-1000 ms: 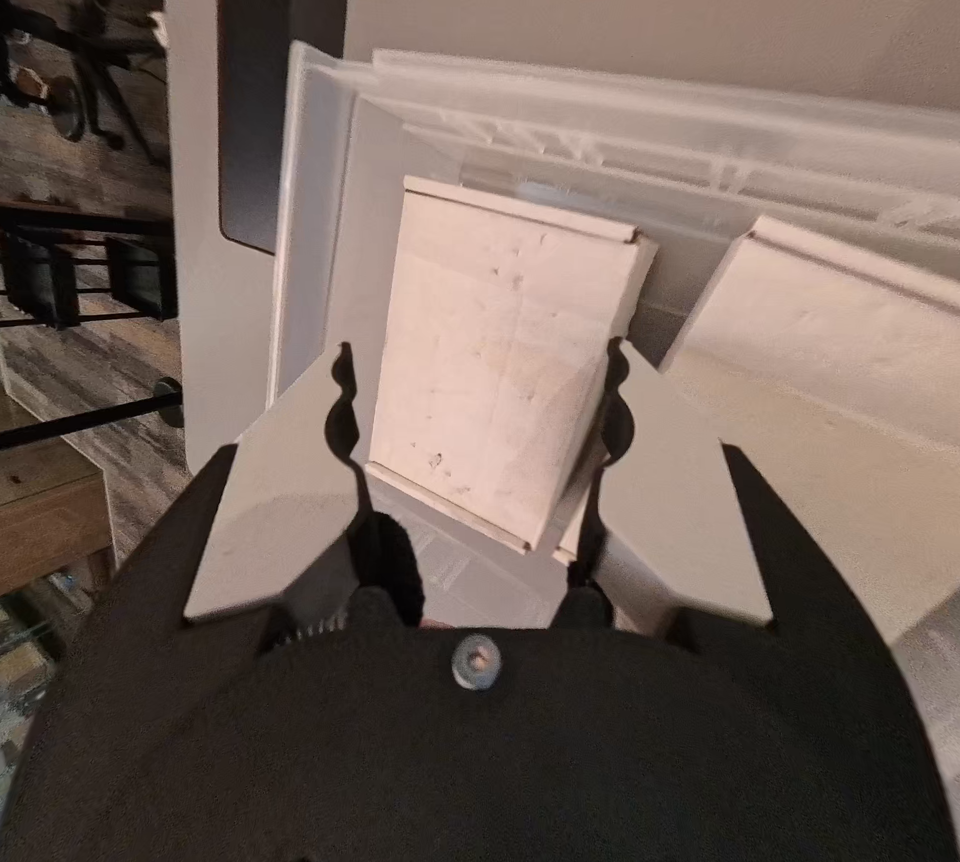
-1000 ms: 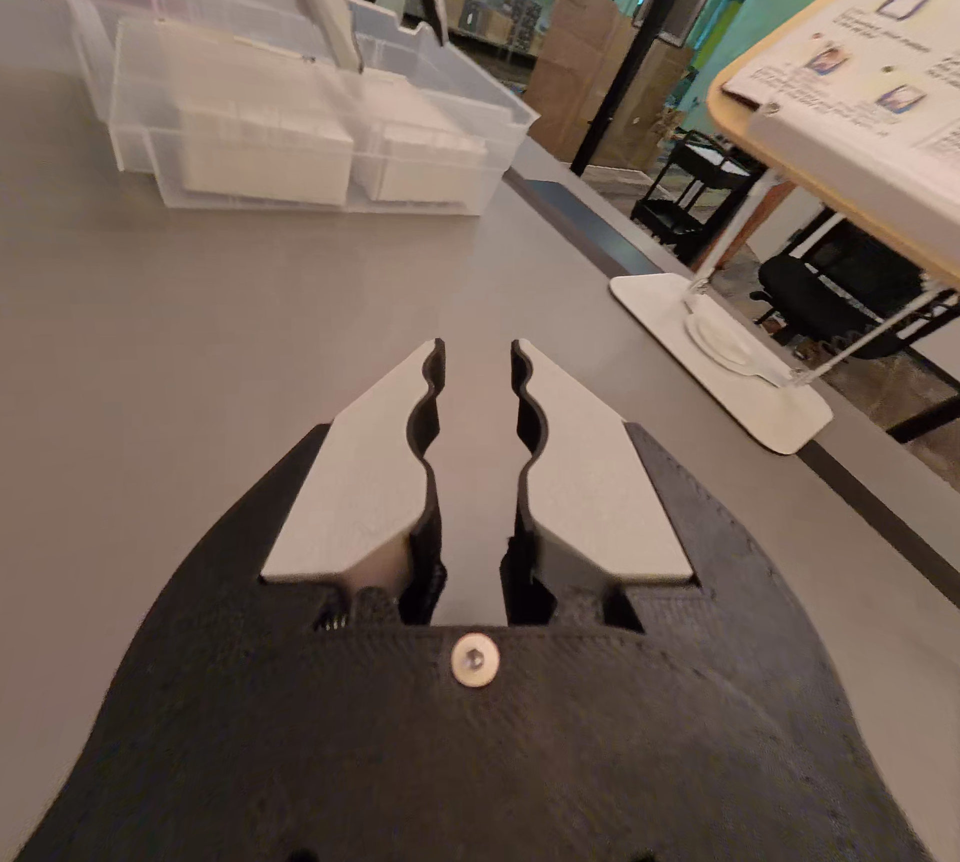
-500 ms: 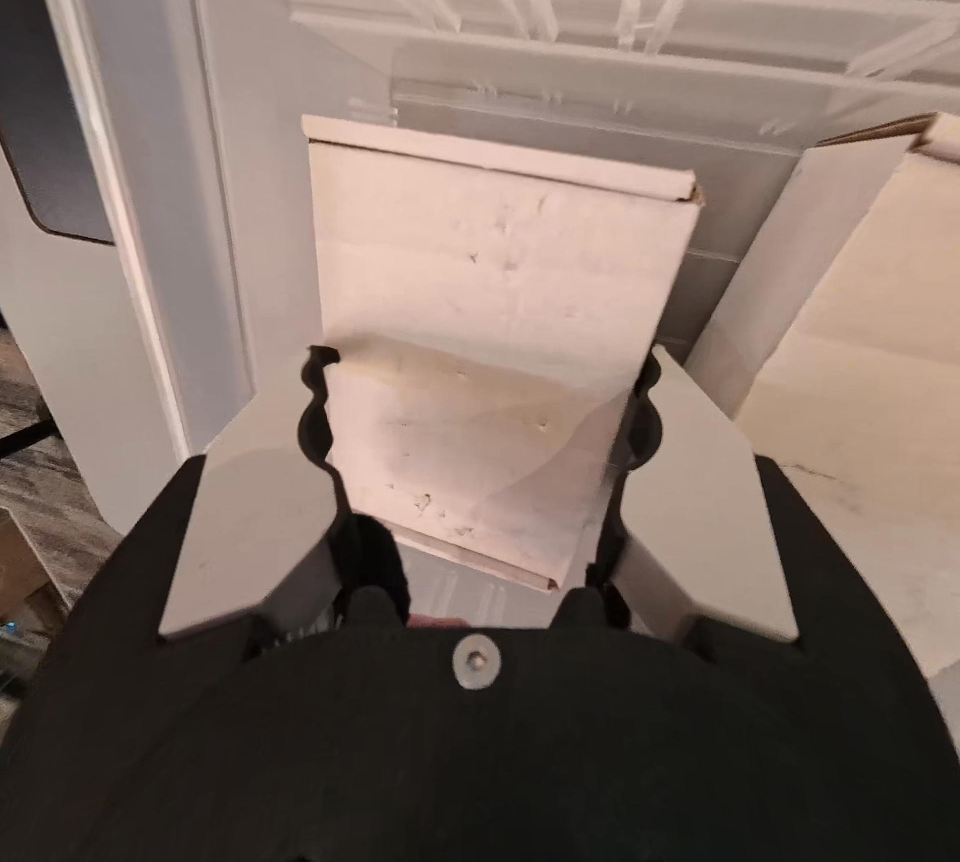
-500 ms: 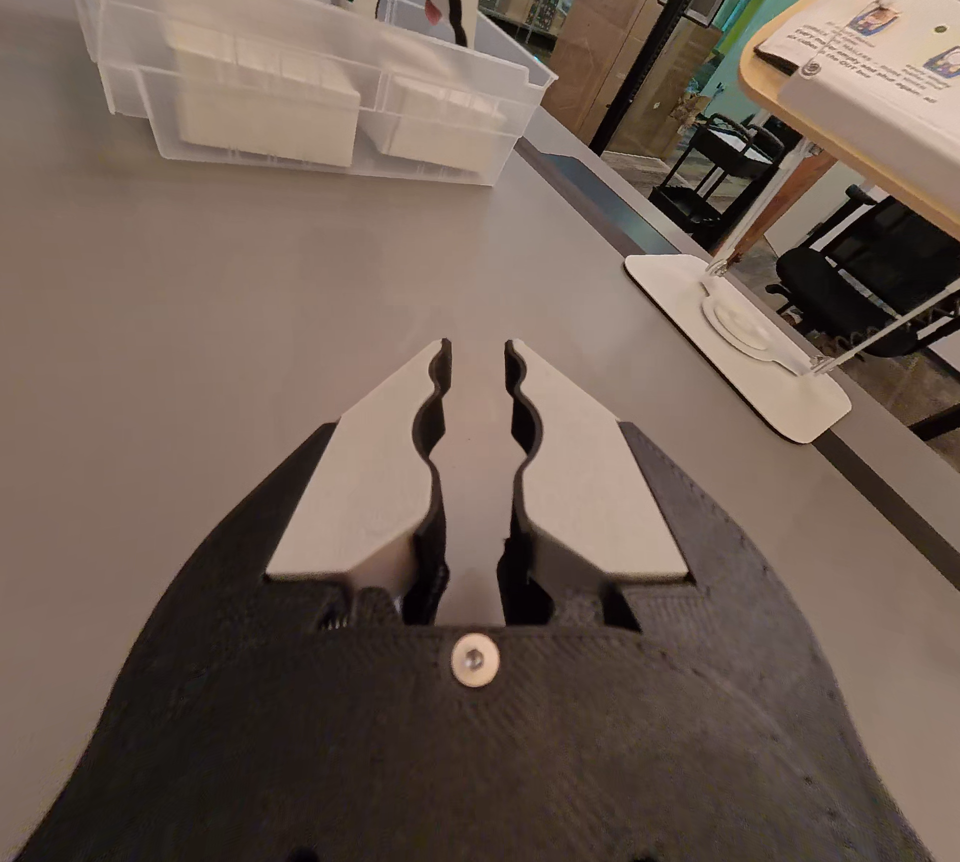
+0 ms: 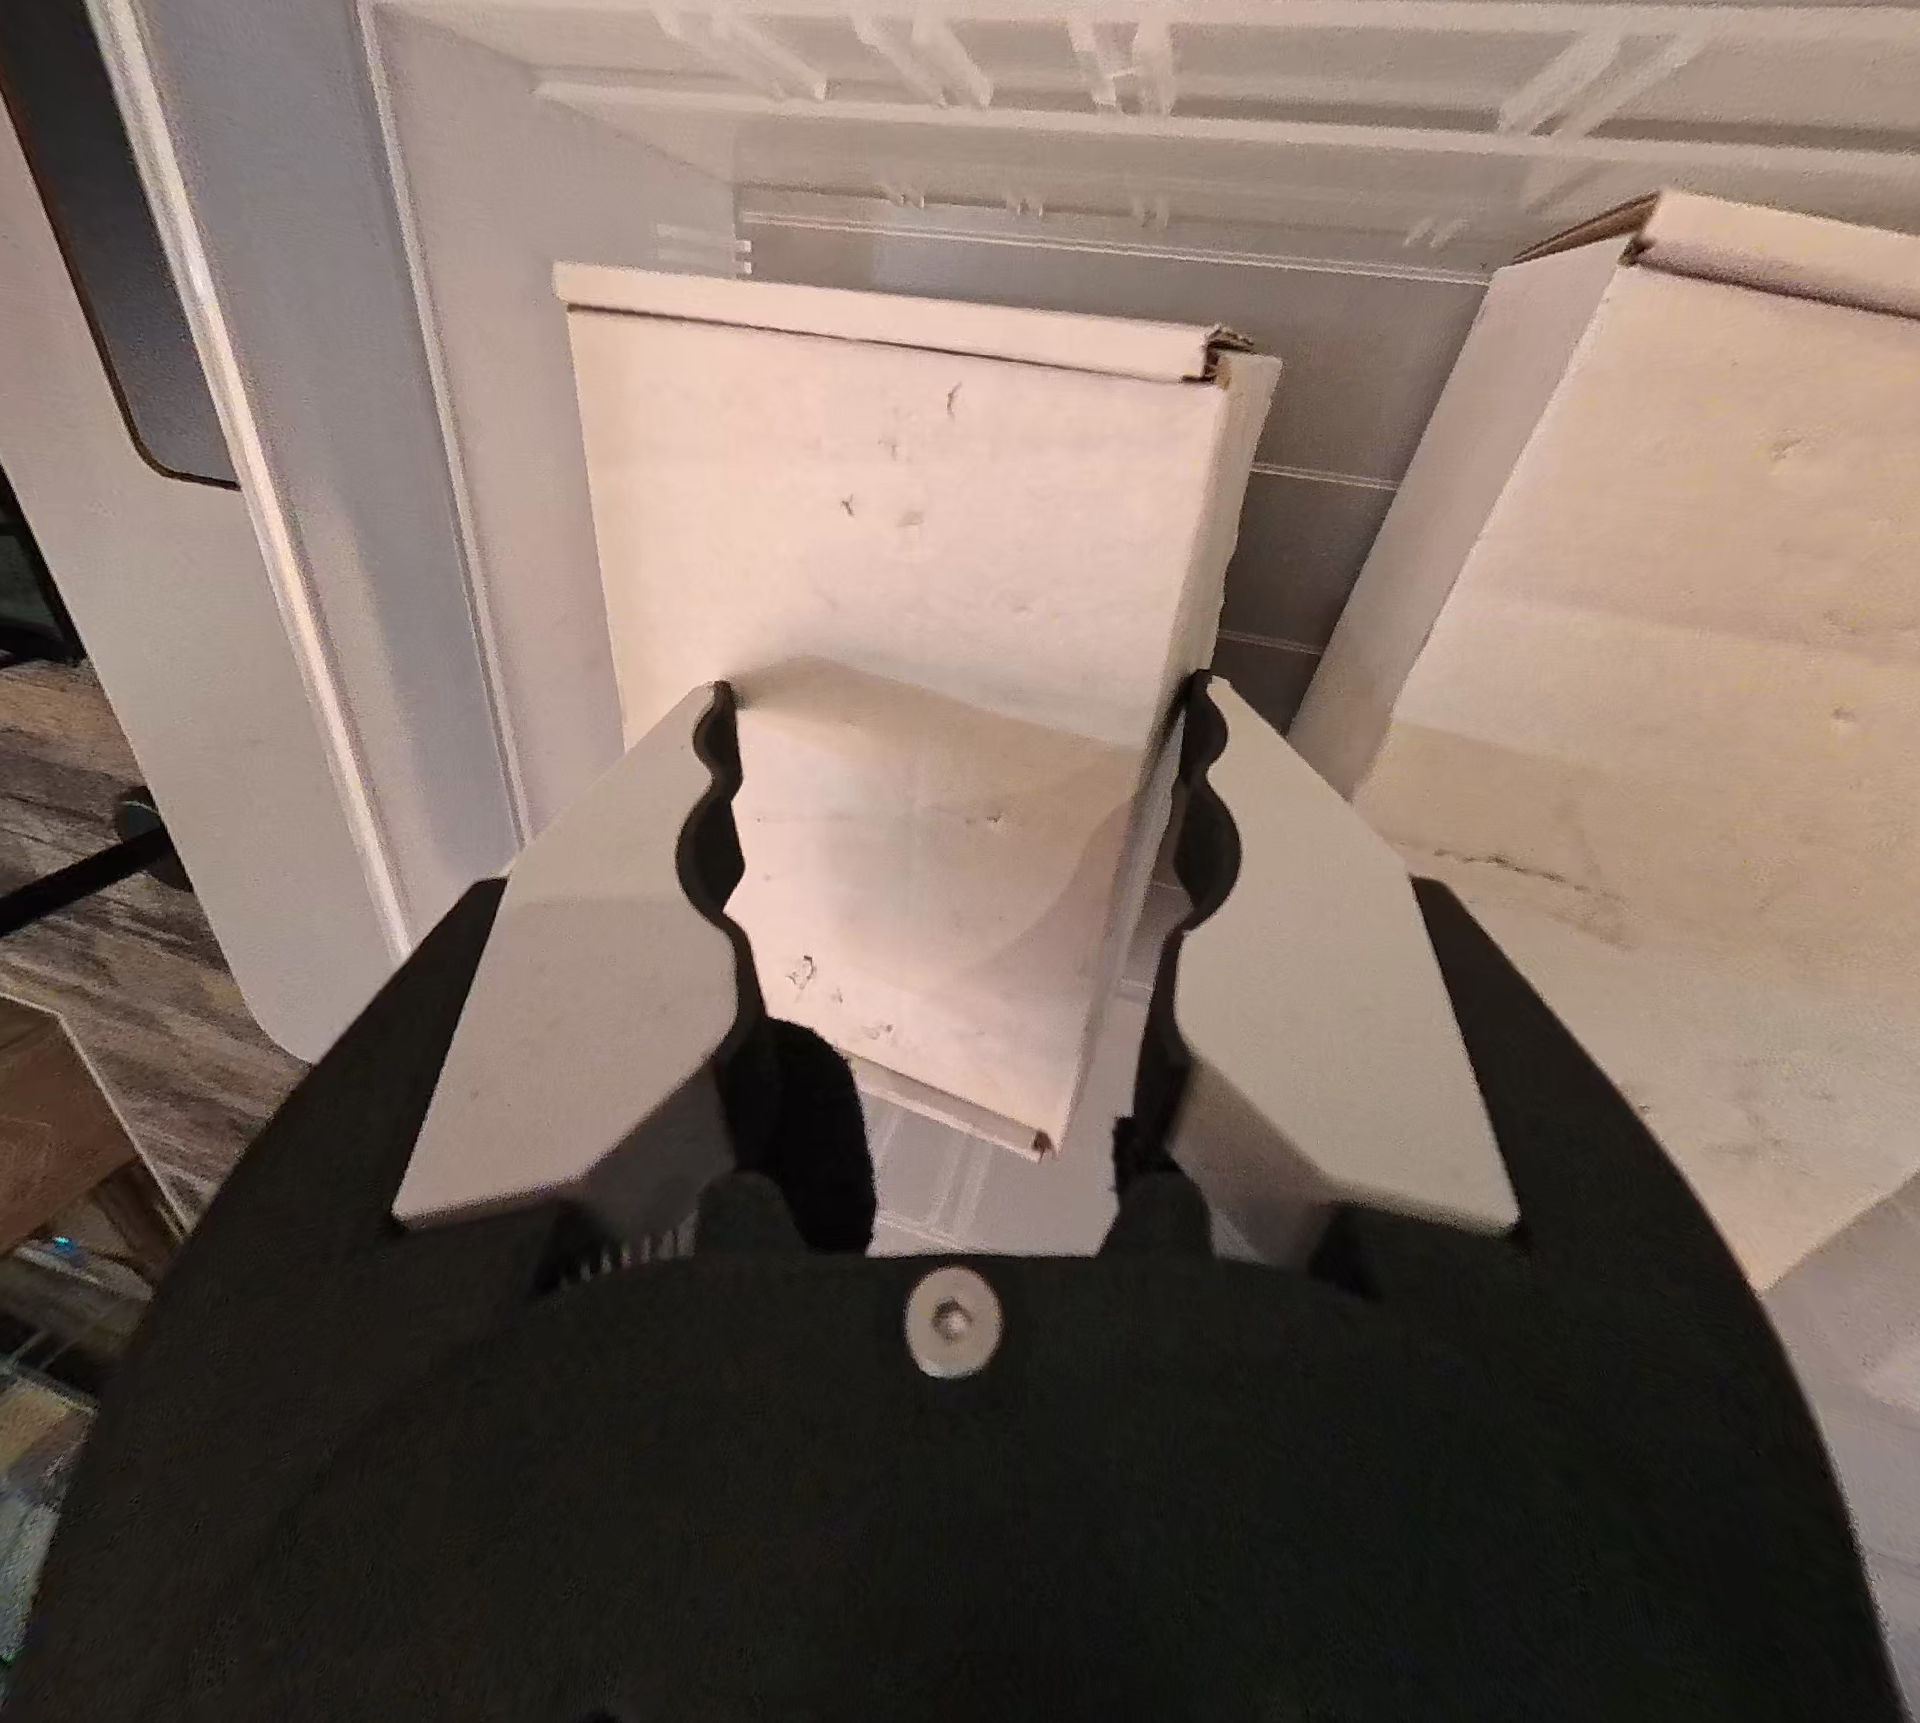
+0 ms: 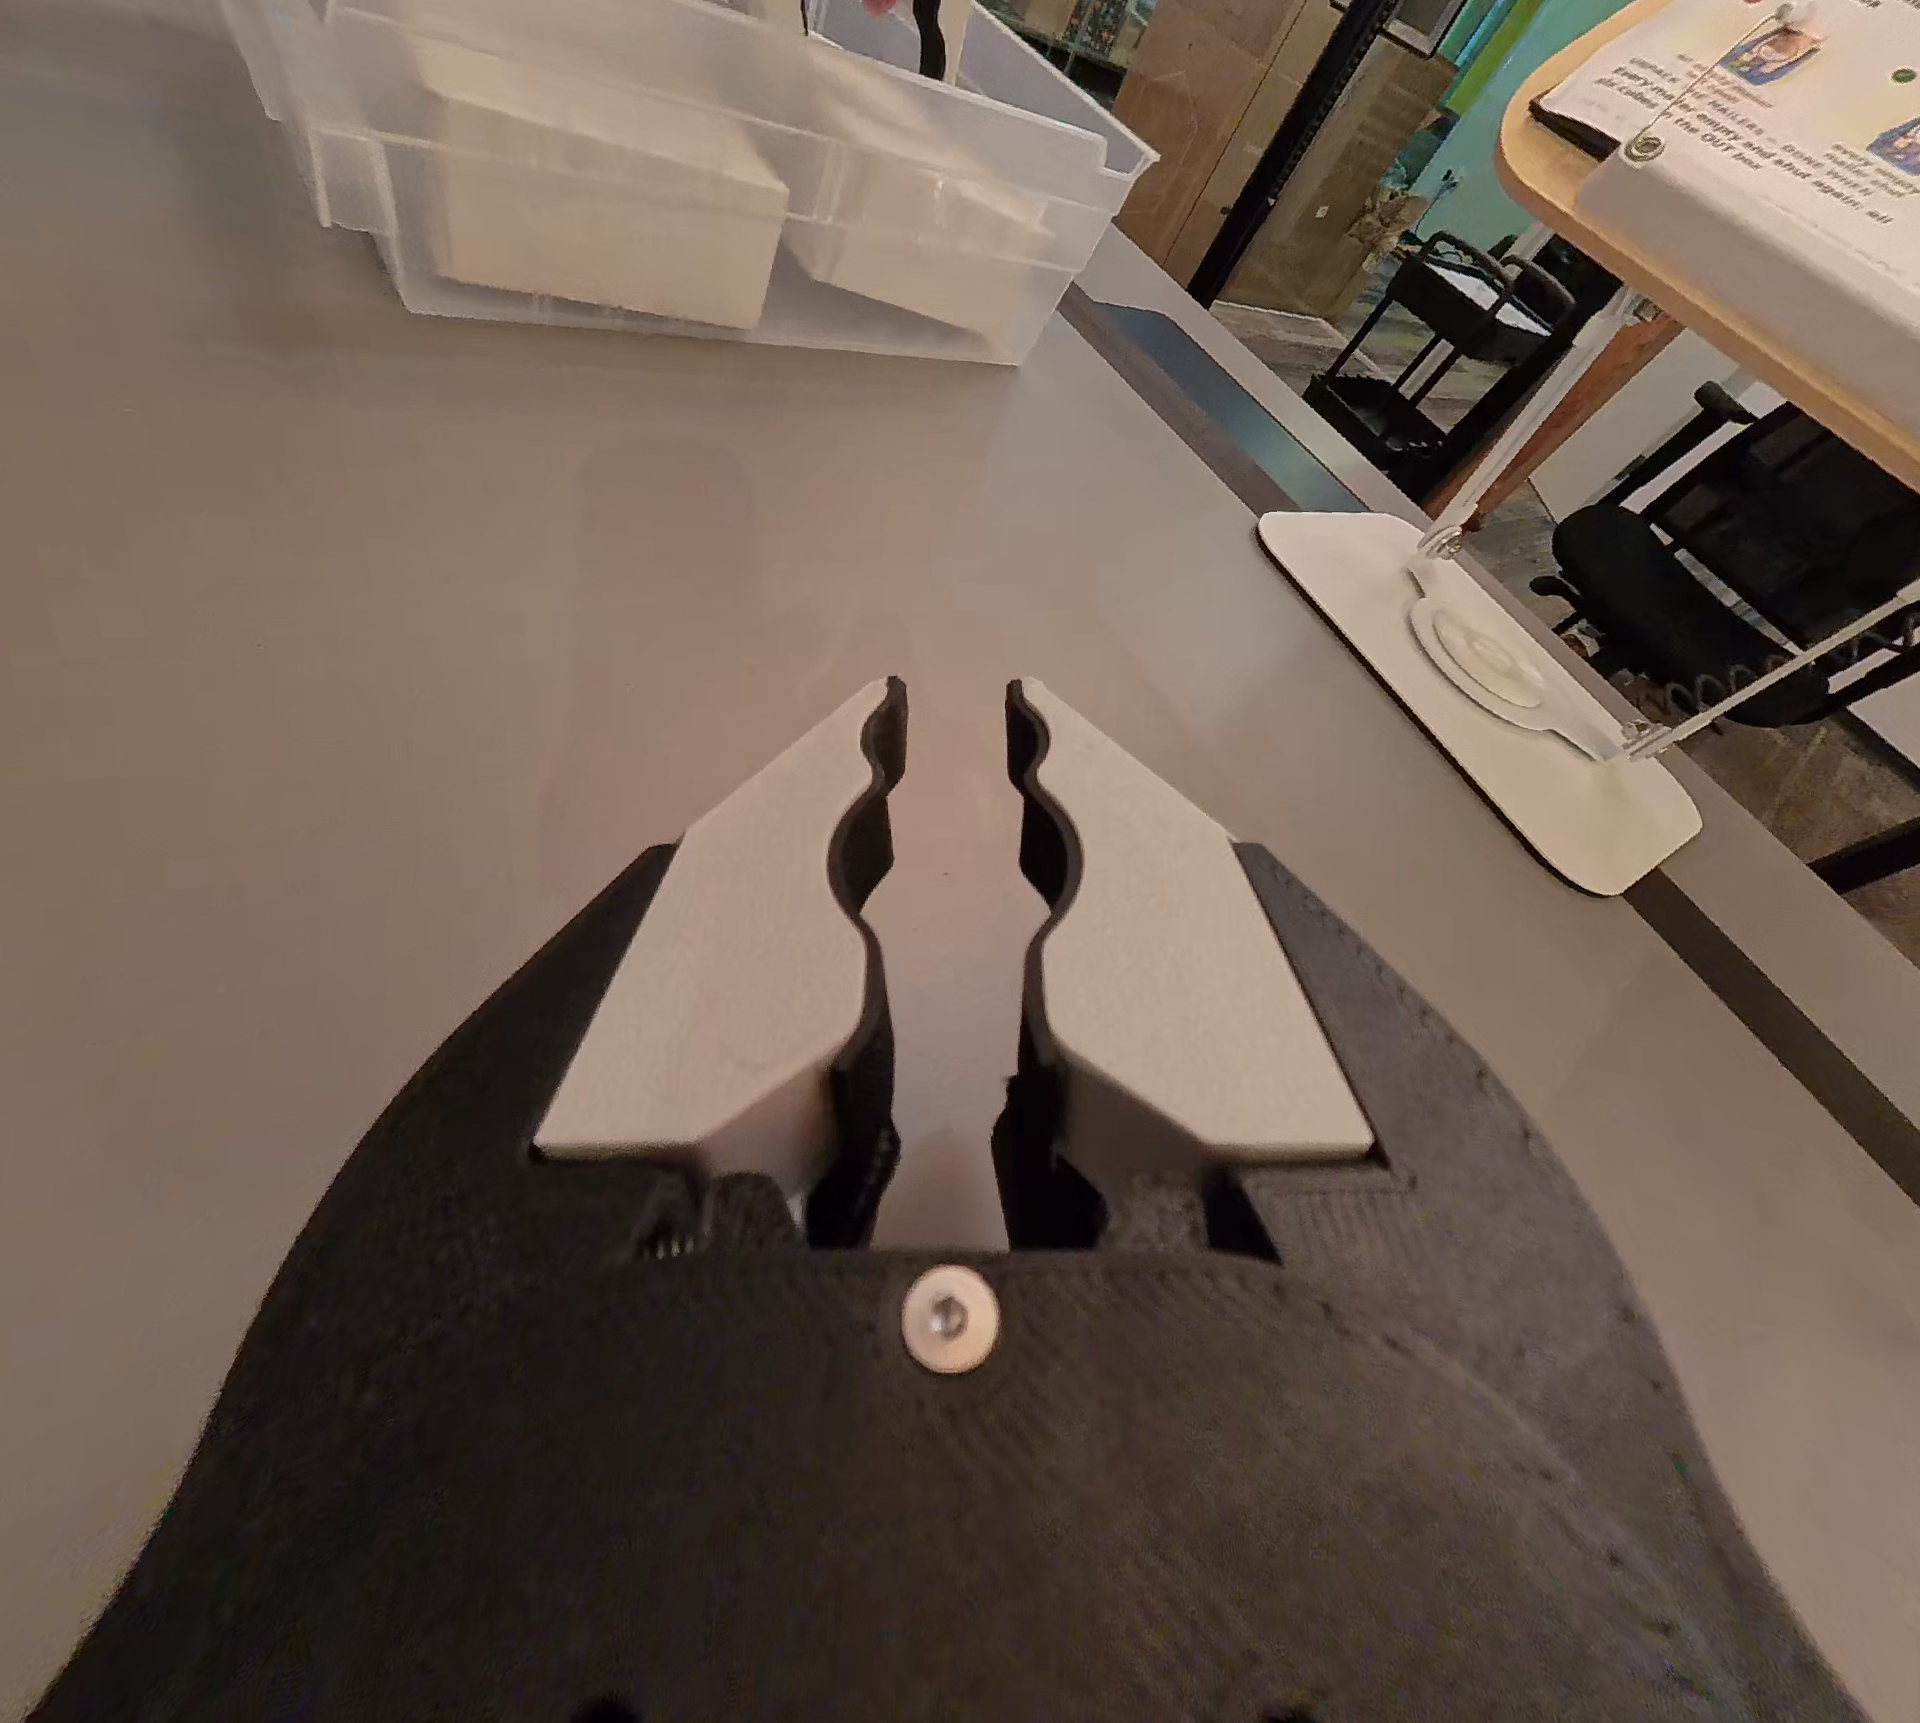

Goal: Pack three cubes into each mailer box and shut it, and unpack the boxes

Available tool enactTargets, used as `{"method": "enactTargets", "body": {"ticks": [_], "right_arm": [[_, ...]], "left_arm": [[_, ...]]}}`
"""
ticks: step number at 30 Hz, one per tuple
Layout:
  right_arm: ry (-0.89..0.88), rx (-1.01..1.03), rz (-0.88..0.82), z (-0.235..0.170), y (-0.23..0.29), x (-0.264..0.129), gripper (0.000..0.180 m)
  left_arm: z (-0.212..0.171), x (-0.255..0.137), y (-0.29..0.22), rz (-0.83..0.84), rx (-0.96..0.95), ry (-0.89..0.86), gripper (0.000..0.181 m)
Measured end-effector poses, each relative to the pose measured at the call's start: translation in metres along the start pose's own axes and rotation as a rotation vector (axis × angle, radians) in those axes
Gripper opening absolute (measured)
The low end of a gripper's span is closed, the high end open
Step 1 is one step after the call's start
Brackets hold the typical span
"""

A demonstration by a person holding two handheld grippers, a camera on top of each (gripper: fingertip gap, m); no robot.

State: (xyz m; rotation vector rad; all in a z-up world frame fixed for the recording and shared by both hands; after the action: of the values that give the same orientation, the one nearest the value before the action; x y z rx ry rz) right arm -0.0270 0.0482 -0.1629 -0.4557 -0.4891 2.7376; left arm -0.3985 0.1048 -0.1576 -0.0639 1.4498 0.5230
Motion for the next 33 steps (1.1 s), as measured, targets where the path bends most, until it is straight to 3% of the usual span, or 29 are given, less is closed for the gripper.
{"method": "enactTargets", "body": {"ticks": [1,5,9,20,33], "right_arm": [[0.0,-0.001,0.0,0.0,0.0,0.0,0.017],[0.002,0.0,-0.004,0.0,0.0,-0.001,0.016],[0.006,0.001,0.0,-0.001,0.0,-0.001,0.016],[0.02,-0.013,0.018,-0.002,0.003,0.001,0.016],[0.015,0.002,0.022,-0.002,0.002,0.001,0.016]], "left_arm": [[0.0,-0.001,0.0,-0.009,-0.001,0.013,0.083],[-0.004,0.002,0.004,-0.045,-0.041,0.061,0.117],[-0.009,0.013,0.008,-0.094,-0.042,0.116,0.127],[-0.008,0.014,0.013,-0.163,-0.005,0.181,0.119],[-0.007,-0.01,0.015,-0.112,-0.039,0.103,0.117]]}}
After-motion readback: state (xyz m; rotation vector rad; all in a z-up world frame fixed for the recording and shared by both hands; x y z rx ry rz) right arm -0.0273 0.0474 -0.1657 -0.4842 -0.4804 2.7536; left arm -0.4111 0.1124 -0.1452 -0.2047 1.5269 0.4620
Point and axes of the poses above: each gripper's, where its closed fingertips meet, x out along the fingers, z out of its top, y = z × x across the jaws, the point moved 5 cm from there along -x, back along the fingers, and after that the axes turned 2 degrees about -y, right-handed, at the moved point
